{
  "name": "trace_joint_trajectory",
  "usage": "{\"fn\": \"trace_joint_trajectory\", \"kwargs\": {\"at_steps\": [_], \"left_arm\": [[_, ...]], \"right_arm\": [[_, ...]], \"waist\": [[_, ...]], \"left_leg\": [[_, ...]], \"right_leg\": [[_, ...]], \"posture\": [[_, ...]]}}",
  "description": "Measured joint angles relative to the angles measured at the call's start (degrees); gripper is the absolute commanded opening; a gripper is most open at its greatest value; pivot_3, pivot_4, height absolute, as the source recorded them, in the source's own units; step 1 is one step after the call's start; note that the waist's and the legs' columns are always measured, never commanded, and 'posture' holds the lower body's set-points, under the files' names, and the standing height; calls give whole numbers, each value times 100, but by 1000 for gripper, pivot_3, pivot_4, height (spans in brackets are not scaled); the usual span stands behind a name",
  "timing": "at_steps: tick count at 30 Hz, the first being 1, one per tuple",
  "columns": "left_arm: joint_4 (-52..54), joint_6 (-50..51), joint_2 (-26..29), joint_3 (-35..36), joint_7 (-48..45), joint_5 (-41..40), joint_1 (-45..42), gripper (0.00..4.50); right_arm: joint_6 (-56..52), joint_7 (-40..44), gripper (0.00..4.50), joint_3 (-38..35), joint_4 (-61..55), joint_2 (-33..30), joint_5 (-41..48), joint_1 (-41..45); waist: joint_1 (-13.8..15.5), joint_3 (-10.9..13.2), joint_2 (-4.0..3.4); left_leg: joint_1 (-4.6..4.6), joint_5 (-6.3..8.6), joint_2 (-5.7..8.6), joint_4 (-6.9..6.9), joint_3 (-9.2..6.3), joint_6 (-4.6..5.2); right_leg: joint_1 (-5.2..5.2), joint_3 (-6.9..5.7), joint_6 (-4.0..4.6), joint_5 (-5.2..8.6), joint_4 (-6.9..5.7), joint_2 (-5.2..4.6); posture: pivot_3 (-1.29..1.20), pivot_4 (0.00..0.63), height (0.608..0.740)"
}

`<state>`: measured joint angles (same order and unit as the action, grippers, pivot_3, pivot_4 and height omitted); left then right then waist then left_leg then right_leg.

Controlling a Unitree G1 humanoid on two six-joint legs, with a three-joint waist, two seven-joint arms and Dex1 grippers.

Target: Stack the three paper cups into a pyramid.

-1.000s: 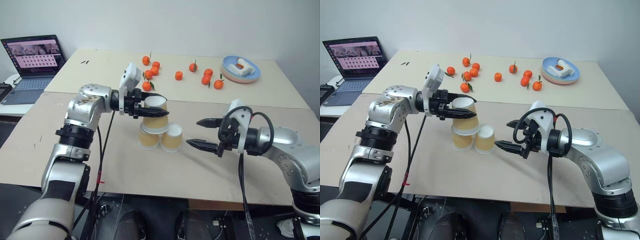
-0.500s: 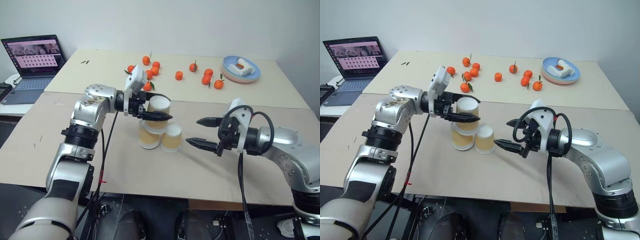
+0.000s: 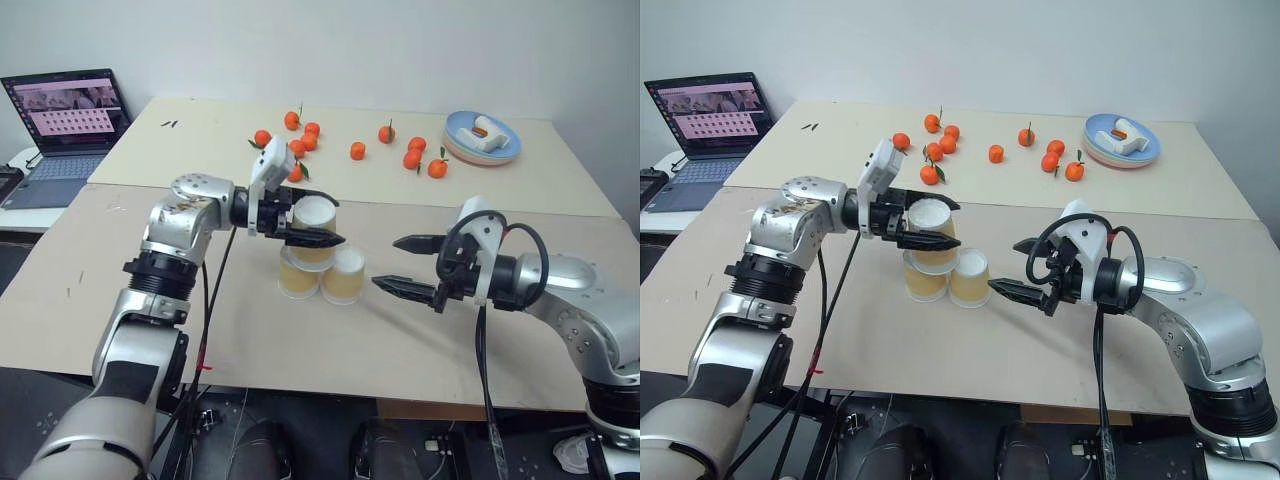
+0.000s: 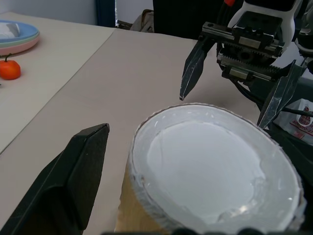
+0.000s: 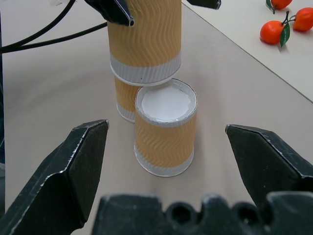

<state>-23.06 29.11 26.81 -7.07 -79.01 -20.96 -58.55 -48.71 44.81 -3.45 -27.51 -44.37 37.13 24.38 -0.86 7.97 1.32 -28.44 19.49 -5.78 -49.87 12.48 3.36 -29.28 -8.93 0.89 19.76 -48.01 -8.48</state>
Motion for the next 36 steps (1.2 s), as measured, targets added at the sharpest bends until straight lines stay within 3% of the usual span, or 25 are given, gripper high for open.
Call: {"fn": "trace_joint_trajectory", "kwargs": {"at_steps": [10, 18, 22, 27, 31, 36], "left_arm": [[248, 768, 131, 667, 312, -622, -417, 4441], [552, 1334, 353, 1884, 1777, -1076, -303, 4441], [832, 1089, 432, 2767, 3814, -604, 666, 4441], [1247, 973, 265, 3388, 5443, -111, 2147, 4441], [1572, 556, -90, 3866, 6631, 209, 2930, 4441], [1575, -142, -363, 4107, 7615, 604, 3478, 4441]], "right_arm": [[65, 33, 4500, 42, 145, 5, -42, 2], [86, 62, 4500, 56, 214, 16, -93, 2], [168, 15, 4500, -161, 422, -61, -193, -220], [492, -780, 4500, -139, 1563, -46, -1191, -87], [960, -1621, 4500, 70, 2516, 299, -2100, 265], [1416, -2604, 4500, -37, 3347, 1142, -2559, 547]], "waist": [[-4, 0, 0], [-36, 0, 0], [-49, 0, -1], [-19, 11, 25], [7, 12, 28], [-12, 12, 28]], "left_leg": [[4, 0, 0, 1, 0, 0], [10, 0, -1, 5, 0, 0], [32, 0, -1, 8, 0, 0], [20, 0, -1, 2, 0, 0], [17, 0, -1, 4, 1, -1], [14, 0, -1, -3, 6, -2]], "right_leg": [[2, 1, 0, 0, 0, 0], [4, 9, 0, 0, -1, 1], [25, 21, 1, -1, -2, 1], [16, 19, 1, -1, -3, -3], [13, 21, 1, -1, -4, -7], [4, 17, 1, -1, -15, -7]], "posture": [[0, 150, 663], [0, 150, 663], [0, 150, 663], [0, 150, 663], [0, 150, 663], [0, 150, 663]]}}
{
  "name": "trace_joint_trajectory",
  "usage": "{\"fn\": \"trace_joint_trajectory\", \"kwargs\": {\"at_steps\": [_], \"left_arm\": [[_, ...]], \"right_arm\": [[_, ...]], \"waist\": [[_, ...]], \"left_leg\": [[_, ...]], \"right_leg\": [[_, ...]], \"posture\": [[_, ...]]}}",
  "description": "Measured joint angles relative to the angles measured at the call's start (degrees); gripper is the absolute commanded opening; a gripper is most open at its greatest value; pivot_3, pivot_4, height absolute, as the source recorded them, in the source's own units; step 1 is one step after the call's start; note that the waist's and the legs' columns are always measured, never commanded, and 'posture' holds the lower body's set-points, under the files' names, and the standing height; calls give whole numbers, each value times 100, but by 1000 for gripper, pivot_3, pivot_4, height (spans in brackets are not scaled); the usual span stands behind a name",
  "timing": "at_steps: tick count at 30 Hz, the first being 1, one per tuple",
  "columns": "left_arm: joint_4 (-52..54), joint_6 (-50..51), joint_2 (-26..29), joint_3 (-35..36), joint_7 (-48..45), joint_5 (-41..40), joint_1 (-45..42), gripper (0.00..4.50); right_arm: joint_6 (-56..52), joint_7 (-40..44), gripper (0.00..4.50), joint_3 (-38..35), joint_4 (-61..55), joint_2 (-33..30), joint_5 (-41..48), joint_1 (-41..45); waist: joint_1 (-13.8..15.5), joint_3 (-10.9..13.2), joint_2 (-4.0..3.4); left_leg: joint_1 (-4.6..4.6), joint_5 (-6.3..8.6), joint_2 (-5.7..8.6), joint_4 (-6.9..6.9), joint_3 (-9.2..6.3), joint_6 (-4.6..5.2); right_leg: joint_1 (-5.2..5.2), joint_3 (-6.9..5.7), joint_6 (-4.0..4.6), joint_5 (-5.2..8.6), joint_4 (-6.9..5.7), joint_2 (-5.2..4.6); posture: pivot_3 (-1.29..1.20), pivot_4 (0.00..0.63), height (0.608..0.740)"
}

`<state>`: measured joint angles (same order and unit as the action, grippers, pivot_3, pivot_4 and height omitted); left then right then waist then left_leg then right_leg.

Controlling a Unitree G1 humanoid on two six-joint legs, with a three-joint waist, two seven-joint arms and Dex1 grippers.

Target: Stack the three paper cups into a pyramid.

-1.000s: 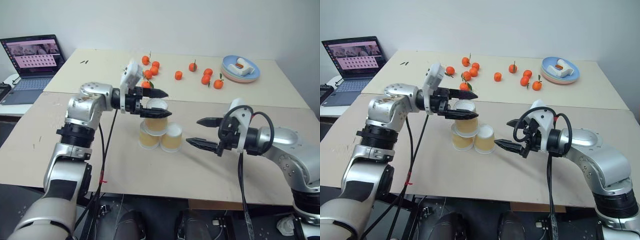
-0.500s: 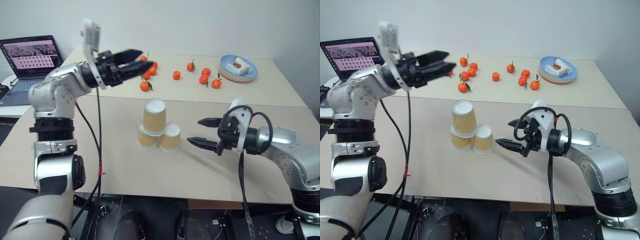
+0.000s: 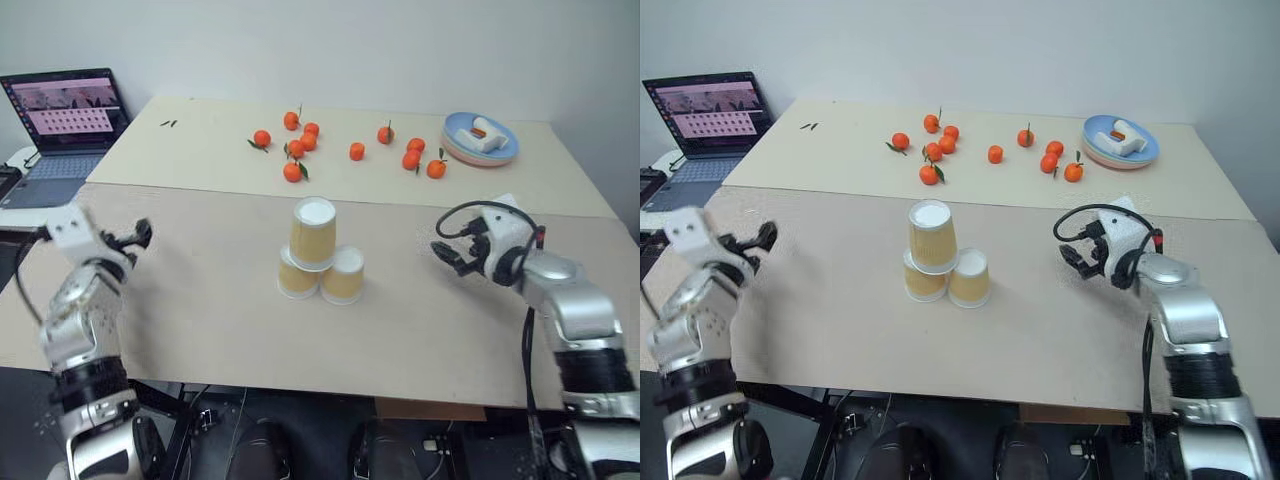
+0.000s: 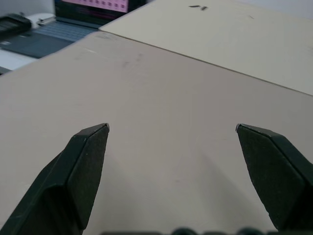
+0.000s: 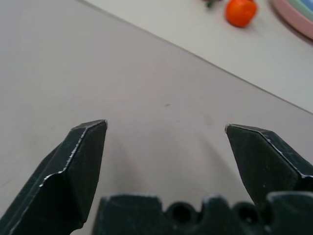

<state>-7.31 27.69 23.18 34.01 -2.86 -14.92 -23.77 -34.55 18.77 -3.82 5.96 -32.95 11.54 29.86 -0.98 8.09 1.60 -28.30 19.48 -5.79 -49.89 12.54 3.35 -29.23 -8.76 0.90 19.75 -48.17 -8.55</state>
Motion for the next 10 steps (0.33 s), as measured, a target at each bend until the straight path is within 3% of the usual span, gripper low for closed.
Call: {"fn": "trace_joint_trajectory", "kwargs": {"at_steps": [5, 10], "left_arm": [[-8, -646, -222, 84, 365, 28, 213, 4441], [-100, -995, -337, 67, 392, -93, 280, 4441]], "right_arm": [[539, -743, 4500, -297, 309, 633, -137, 136], [695, -932, 4500, -430, 446, 927, -133, 118]], "waist": [[13, 0, -1], [-15, -1, -2]], "left_leg": [[-8, 0, 2, 2, 2, 0], [-10, 0, 0, 0, 2, 0]], "right_leg": [[-7, -5, 0, 0, 0, 0], [-10, -7, 1, 0, -4, 2]], "posture": [[0, 150, 663], [0, 150, 663]]}}
